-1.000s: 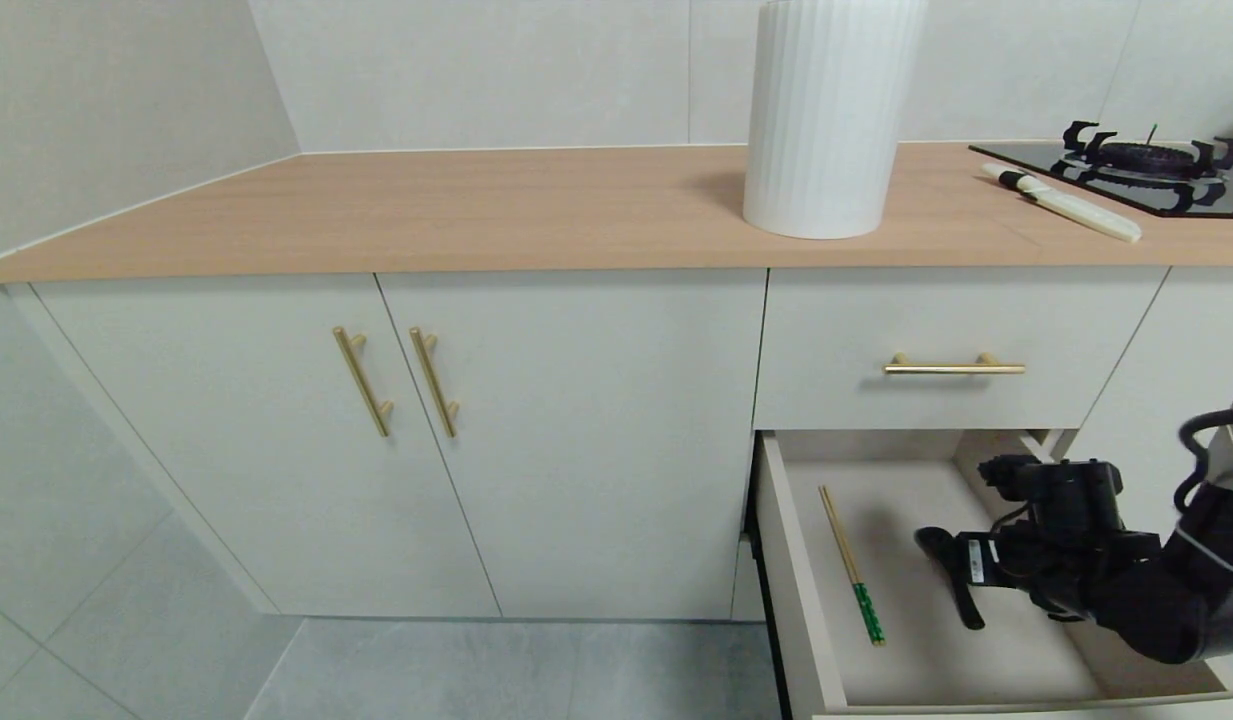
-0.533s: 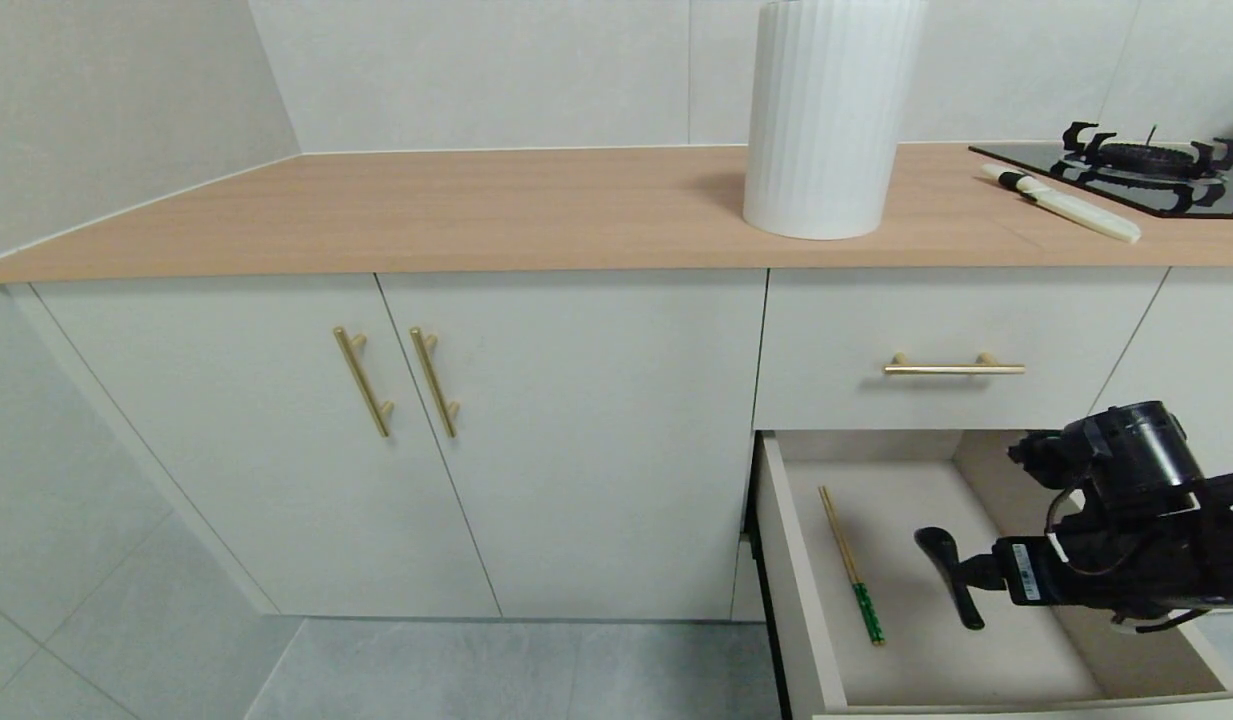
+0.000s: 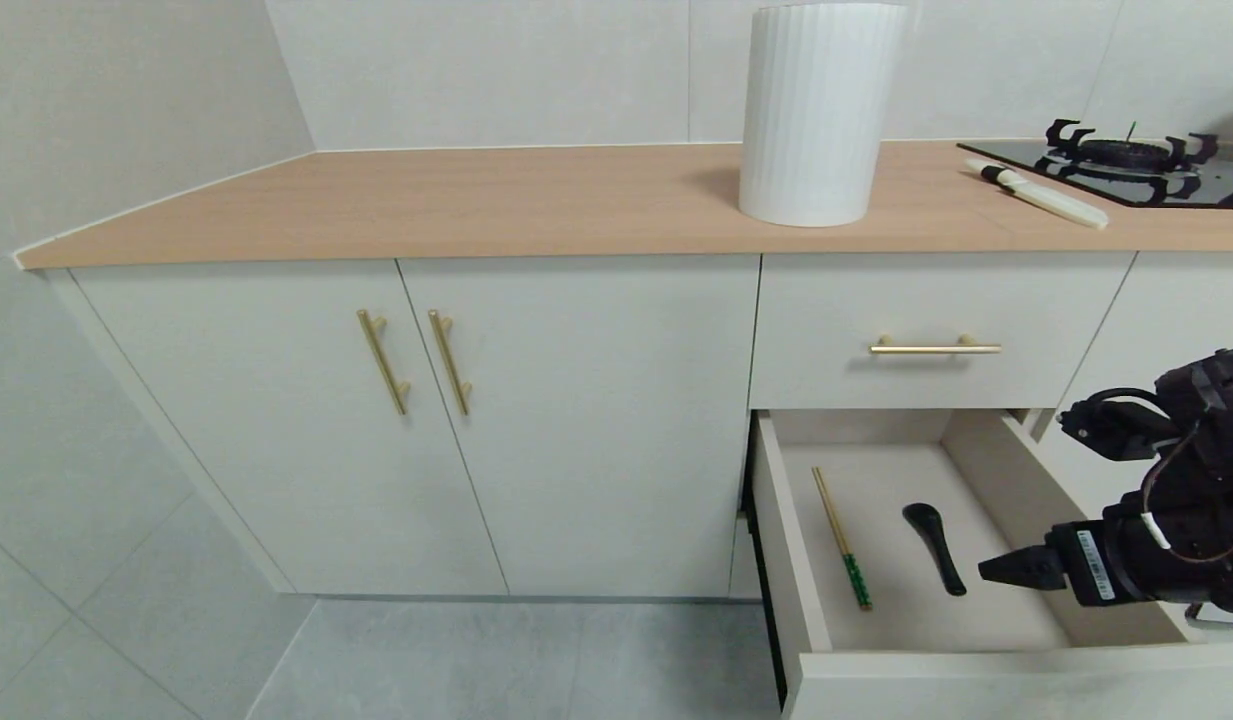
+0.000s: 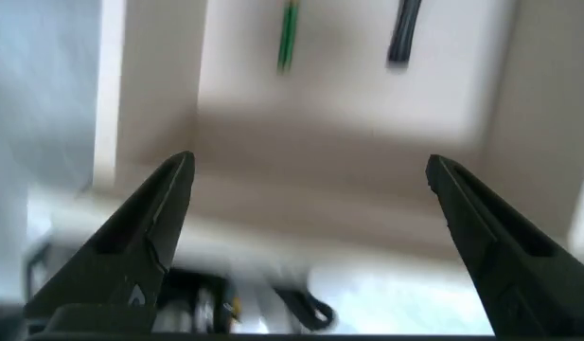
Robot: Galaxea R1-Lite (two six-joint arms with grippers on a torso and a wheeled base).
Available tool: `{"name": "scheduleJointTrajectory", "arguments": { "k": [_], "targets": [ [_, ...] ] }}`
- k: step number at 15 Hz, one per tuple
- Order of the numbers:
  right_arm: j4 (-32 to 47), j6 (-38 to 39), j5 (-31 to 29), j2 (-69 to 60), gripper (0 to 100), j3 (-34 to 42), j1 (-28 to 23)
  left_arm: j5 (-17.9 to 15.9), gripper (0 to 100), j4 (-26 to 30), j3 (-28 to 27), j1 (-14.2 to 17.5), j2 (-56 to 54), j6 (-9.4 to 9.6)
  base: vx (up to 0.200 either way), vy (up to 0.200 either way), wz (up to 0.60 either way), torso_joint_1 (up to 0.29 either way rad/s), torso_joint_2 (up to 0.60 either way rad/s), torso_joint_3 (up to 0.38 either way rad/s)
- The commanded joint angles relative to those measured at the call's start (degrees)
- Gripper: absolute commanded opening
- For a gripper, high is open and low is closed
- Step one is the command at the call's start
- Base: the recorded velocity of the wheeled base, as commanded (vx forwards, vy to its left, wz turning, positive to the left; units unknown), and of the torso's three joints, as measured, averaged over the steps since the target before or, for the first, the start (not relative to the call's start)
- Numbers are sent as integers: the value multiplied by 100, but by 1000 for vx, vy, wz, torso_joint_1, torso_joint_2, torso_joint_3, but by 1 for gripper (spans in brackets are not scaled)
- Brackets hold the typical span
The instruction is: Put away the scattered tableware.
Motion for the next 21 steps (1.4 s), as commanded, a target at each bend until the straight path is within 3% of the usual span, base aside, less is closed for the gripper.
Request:
{"name": "scheduleJointTrajectory", "arguments": {
  "k": [1, 5, 14, 18, 21],
  "targets": [
    [248, -113, -5, -182, 100, -57, 42, 1, 100, 2, 2, -1, 5, -8, -200, 0, 0, -2, 7, 7],
    [1294, -148, -14, 266, 100, -382, 341, 1, 100, -7, 2, 8, 5, 1, -50, 0, 0, 2, 2, 1],
    [1276, -16, -383, 1321, 100, -443, 578, 1, 100, -7, 2, -1, 5, 1, 0, 0, 0, 0, 0, 0],
    [362, 168, -480, 1409, 100, -153, 578, 1, 100, 2, 2, -1, 5, 1, 0, 0, 0, 0, 0, 0],
    [-288, 291, -1069, 1760, 100, 31, 578, 1, 100, 2, 2, -1, 5, 1, 0, 0, 0, 0, 0, 0]
  ]
}}
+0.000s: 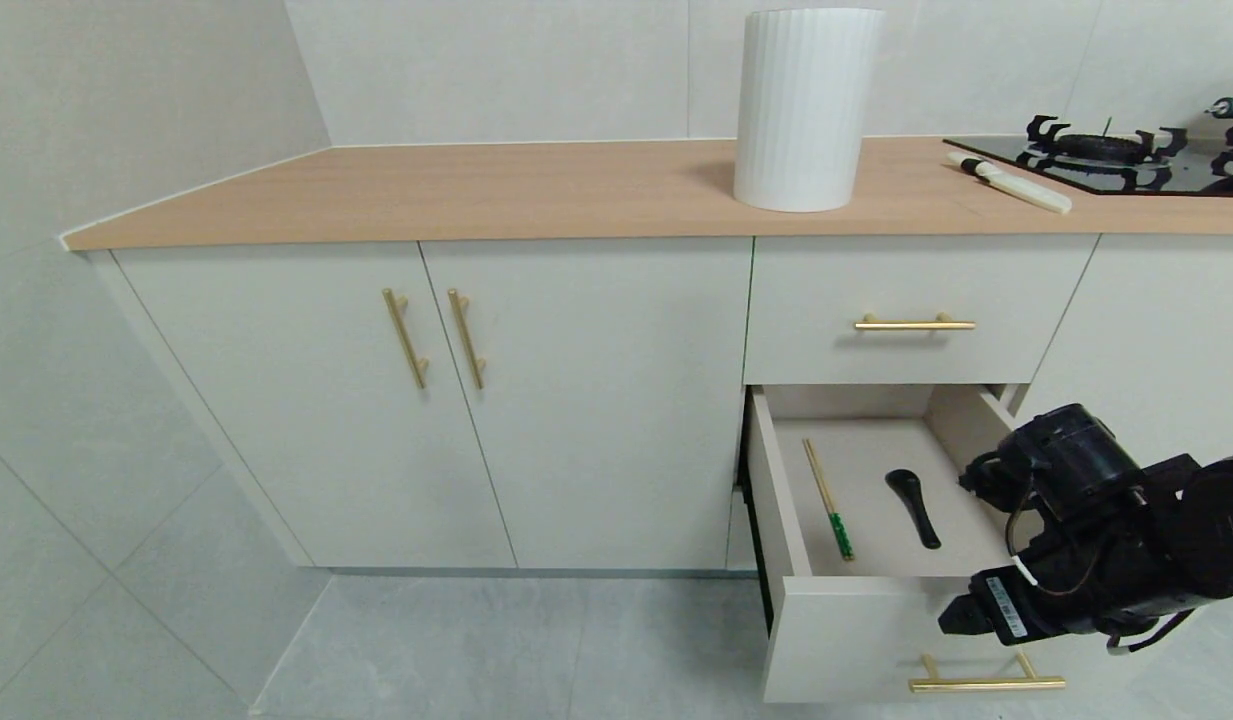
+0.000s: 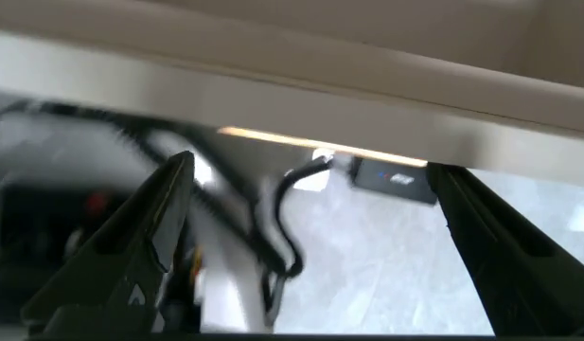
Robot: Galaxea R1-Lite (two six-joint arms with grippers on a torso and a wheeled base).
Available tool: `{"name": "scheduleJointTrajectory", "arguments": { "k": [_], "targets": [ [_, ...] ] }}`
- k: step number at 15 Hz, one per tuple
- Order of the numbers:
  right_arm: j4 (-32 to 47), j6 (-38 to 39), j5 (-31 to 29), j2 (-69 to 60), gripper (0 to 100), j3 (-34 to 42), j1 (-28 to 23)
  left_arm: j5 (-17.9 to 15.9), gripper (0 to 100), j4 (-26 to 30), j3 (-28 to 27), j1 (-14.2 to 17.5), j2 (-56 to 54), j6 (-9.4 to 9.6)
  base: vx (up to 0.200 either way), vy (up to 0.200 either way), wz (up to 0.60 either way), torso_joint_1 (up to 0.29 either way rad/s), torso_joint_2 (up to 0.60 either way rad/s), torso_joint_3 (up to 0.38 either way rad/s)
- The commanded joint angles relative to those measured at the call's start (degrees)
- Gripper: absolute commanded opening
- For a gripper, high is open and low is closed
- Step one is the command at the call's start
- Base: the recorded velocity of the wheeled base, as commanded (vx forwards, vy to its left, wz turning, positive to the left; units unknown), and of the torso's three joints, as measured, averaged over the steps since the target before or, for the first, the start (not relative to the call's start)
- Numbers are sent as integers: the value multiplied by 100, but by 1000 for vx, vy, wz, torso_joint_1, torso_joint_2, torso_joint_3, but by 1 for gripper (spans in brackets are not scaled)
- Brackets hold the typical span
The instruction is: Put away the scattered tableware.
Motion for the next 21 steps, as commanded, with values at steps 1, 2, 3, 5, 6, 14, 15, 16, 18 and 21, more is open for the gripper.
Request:
{"name": "scheduleJointTrajectory", "arguments": {
  "k": [1, 2, 3, 5, 6, 14, 15, 16, 18, 21],
  "targets": [
    [-217, 113, -65, 288, 100, 99, 5, 1, 100, 2, 0, 2, 5, -4, 0, 0, 0, 0, 0, 0],
    [-357, 148, -65, 314, 100, 108, 5, 1, 100, -7, 0, 2, 5, -4, 0, 0, 0, 0, 0, 0],
    [-700, 183, -74, 340, 100, 161, 5, 1, 100, 2, 0, 2, 5, -4, 0, 0, 0, 0, 0, 0],
    [-1227, 341, -136, 428, 100, 231, 5, 1, 100, 2, 0, 2, 5, -4, 0, 0, 0, 0, 0, 0],
    [-1447, 359, -250, 525, 100, 231, 5, 1, 100, 2, 0, 2, 5, -4, 0, 0, 0, 0, 0, 0],
    [-2932, 289, -557, 1738, 100, -586, -188, 1, 100, 2, 0, 2, 5, -4, 0, 0, 0, 0, 0, 0],
    [-2932, 280, -593, 1922, 100, -859, -285, 1, 100, 2, 0, 11, 5, -4, 0, 0, 0, 0, 0, 0],
    [-2932, 271, -601, 2001, 100, -1008, -320, 1, 100, -7, 0, 2, 5, -4, 0, 0, 0, 0, 0, 0],
    [-2932, 271, -610, 2379, 100, -1588, -470, 1, 100, 2, 0, 2, 5, -4, 0, 0, 0, 0, 0, 0],
    [-2994, 289, -628, 2687, 100, -1992, -593, 1, 100, -7, 0, 2, 5, -4, 0, 0, 0, 0, 0, 0]
  ]
}}
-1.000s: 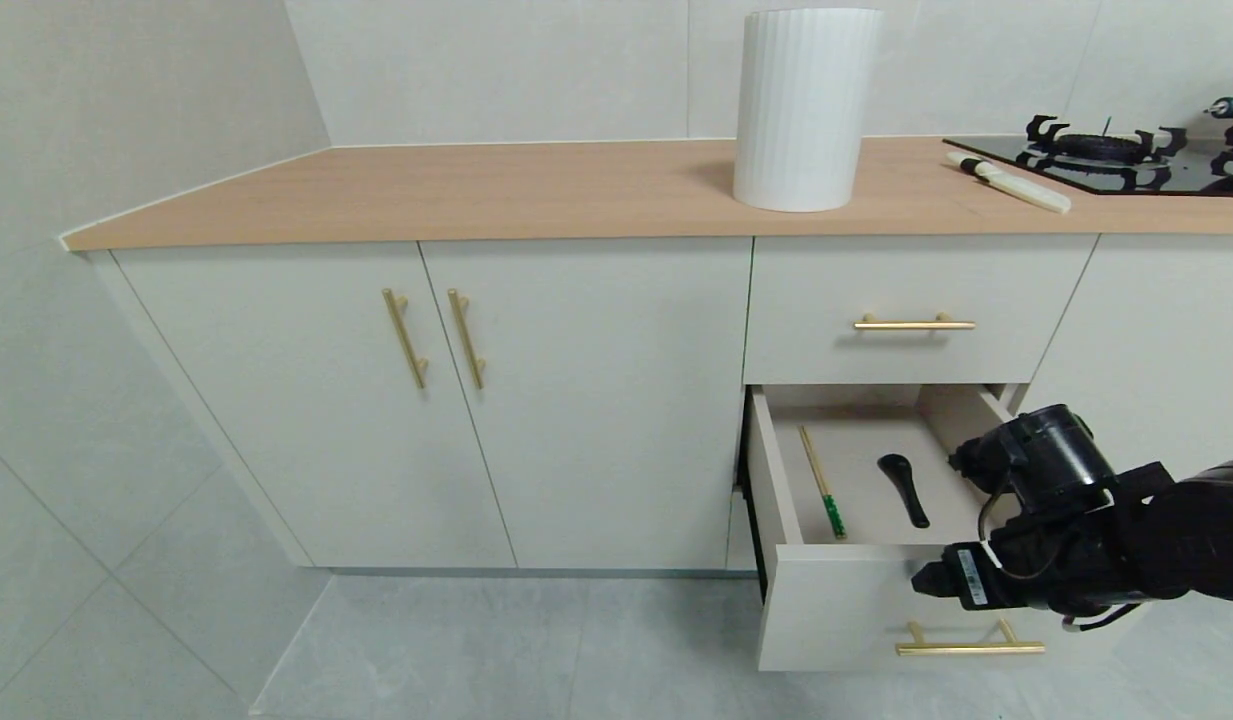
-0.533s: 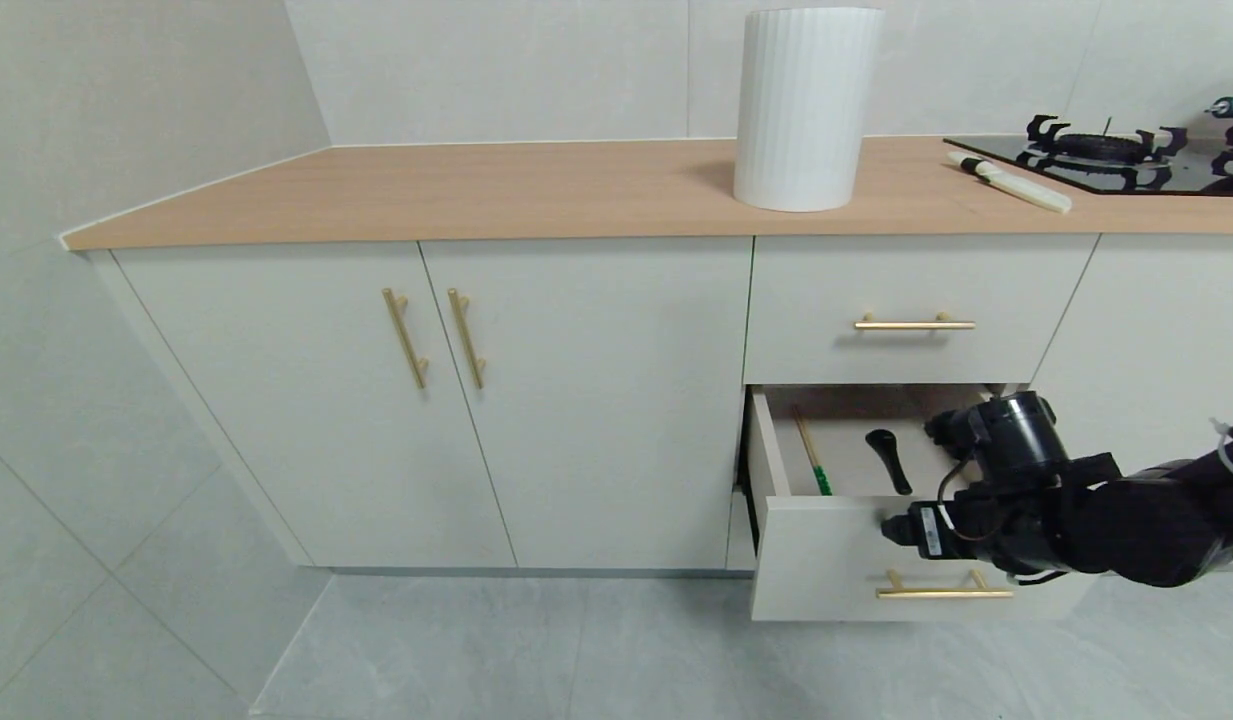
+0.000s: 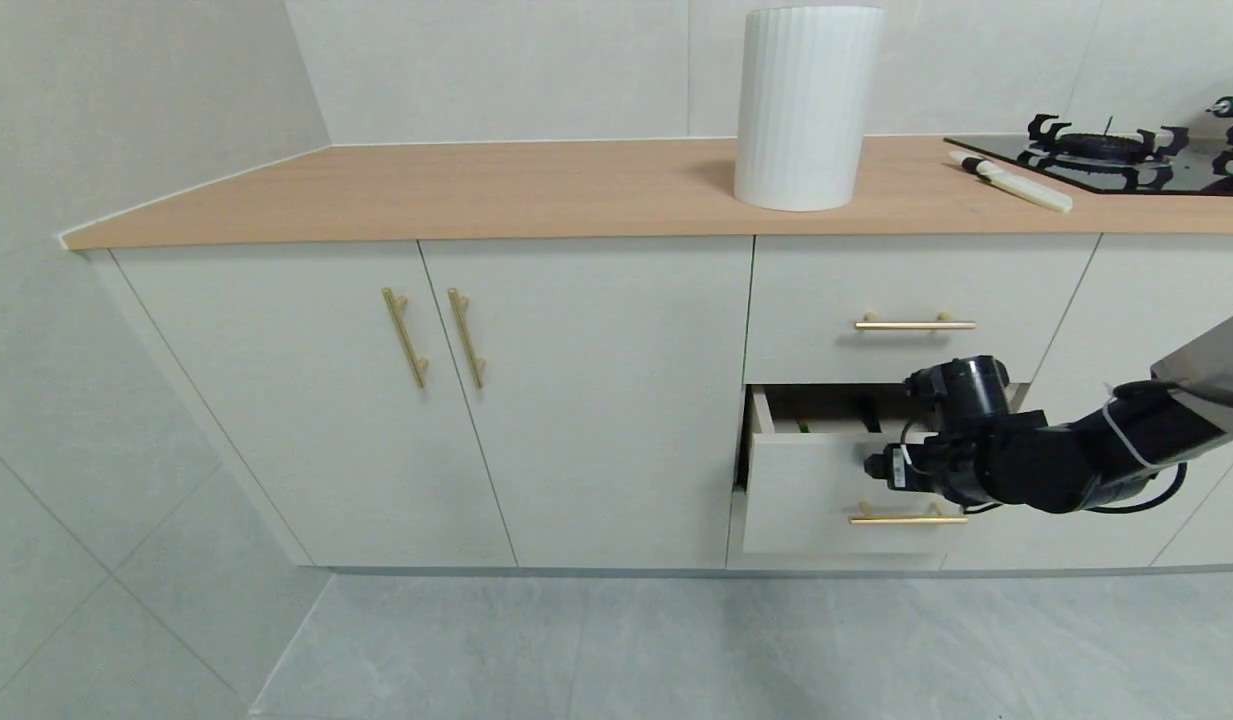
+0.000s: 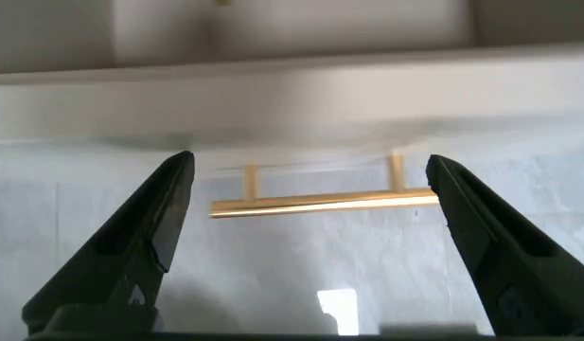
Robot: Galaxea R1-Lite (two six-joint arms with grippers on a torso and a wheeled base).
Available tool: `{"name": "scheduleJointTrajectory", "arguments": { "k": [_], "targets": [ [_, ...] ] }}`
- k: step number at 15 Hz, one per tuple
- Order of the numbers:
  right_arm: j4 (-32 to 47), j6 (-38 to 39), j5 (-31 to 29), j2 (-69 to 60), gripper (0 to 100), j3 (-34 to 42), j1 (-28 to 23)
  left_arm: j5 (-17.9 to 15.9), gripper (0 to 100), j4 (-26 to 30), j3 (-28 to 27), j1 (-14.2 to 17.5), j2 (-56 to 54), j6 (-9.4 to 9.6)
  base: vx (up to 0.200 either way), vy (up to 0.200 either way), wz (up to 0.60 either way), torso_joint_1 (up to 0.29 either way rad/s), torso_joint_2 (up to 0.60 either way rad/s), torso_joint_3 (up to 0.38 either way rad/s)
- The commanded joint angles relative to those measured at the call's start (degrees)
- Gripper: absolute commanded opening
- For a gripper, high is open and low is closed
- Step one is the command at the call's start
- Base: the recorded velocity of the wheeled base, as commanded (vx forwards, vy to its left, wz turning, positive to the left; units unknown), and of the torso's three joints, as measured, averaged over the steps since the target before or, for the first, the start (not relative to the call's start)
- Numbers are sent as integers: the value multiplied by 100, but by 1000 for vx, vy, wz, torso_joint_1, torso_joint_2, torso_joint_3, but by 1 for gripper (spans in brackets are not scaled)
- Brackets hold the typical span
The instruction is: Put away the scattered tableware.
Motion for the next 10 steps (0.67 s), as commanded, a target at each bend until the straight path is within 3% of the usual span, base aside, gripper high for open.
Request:
{"name": "scheduleJointTrajectory", "arguments": {
  "k": [1, 10],
  "targets": [
    [-188, -14, -89, 465, 100, -294, -185, 1, 100, -8, 2, 11, 5, -2, 0, 0, 0, 0, 0, 0],
    [-2113, -155, -406, 1212, 100, -321, -378, 1, 100, -8, 2, 2, 5, -2, 0, 0, 0, 0, 0, 0]
  ]
}}
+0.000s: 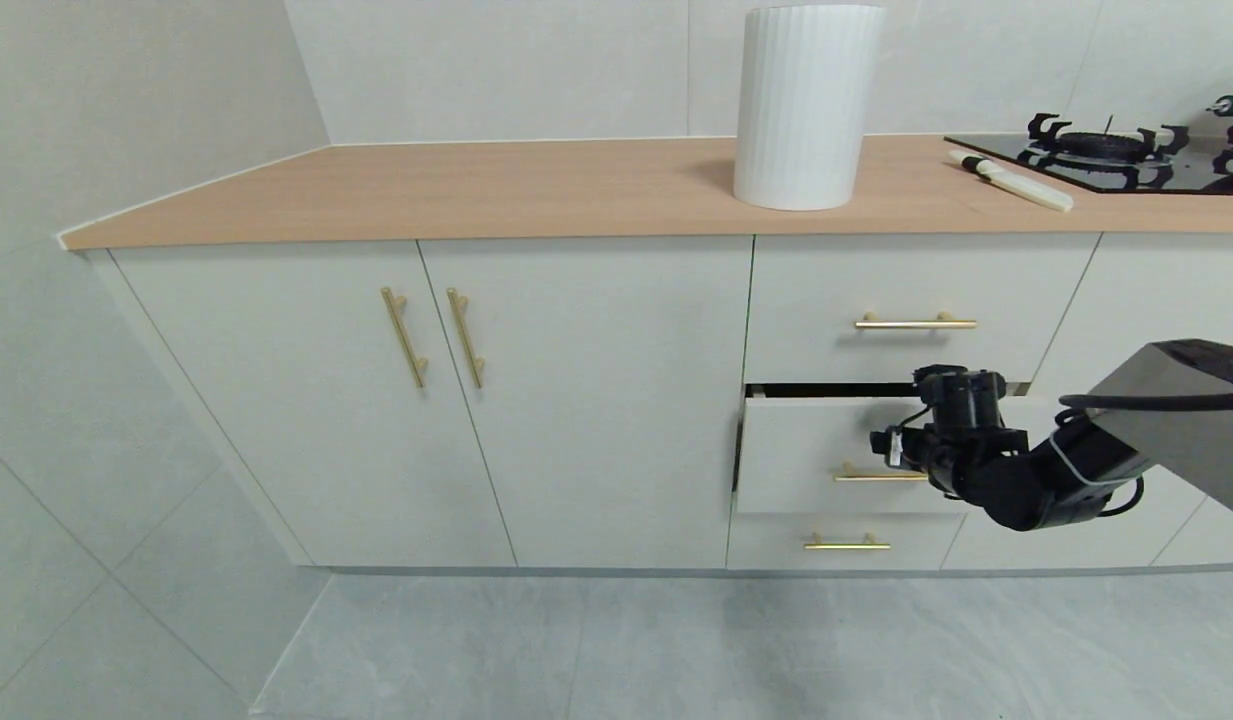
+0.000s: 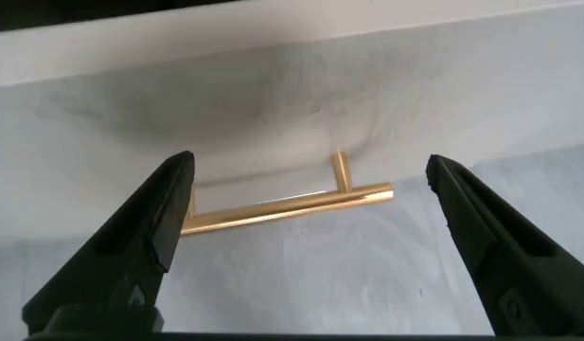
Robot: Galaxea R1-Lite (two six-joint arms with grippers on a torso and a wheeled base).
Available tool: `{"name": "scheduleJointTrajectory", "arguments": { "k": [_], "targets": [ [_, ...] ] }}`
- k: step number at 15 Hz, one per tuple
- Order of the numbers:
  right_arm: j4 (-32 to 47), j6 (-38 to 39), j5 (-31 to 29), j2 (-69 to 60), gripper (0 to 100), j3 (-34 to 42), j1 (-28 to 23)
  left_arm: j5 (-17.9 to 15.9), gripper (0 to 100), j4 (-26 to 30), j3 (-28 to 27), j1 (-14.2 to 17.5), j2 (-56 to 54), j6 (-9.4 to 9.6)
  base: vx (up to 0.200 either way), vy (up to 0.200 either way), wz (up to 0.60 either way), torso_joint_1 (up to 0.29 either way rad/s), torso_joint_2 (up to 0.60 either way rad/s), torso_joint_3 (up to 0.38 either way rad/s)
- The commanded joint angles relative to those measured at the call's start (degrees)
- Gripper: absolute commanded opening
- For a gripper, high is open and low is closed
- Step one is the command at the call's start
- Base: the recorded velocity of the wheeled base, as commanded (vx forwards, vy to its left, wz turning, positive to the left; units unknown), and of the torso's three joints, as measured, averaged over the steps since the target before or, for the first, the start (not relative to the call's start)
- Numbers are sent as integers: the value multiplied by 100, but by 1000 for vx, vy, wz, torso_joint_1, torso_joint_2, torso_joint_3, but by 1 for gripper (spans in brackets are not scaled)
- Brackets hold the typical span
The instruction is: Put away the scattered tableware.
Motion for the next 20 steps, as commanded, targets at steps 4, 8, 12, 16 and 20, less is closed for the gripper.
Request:
{"name": "scheduleJointTrajectory", "arguments": {
  "k": [4, 8, 12, 16, 20],
  "targets": [
    [-313, 5, -113, 294, 100, -146, -9, 1, 100, -8, 0, -3, 5, -2, 0, 0, 0, 0, 0, 0],
    [-735, 5, -499, 681, 100, -612, -123, 1, 100, 1, 0, -3, 5, -2, 0, 0, 0, 0, 0, 0],
    [-832, 23, -614, 751, 100, -753, -141, 1, 100, 1, 0, 6, 5, -2, 0, 0, 0, 0, 0, 0],
    [-1025, 23, -737, 848, 100, -946, -202, 1, 100, 1, 0, 6, 5, -2, 0, 0, 0, 0, 0, 0],
    [-1139, 23, -737, 839, 100, -955, -211, 1, 100, -8, 0, -3, 5, -2, 0, 0, 0, 0, 0, 0]
  ]
}}
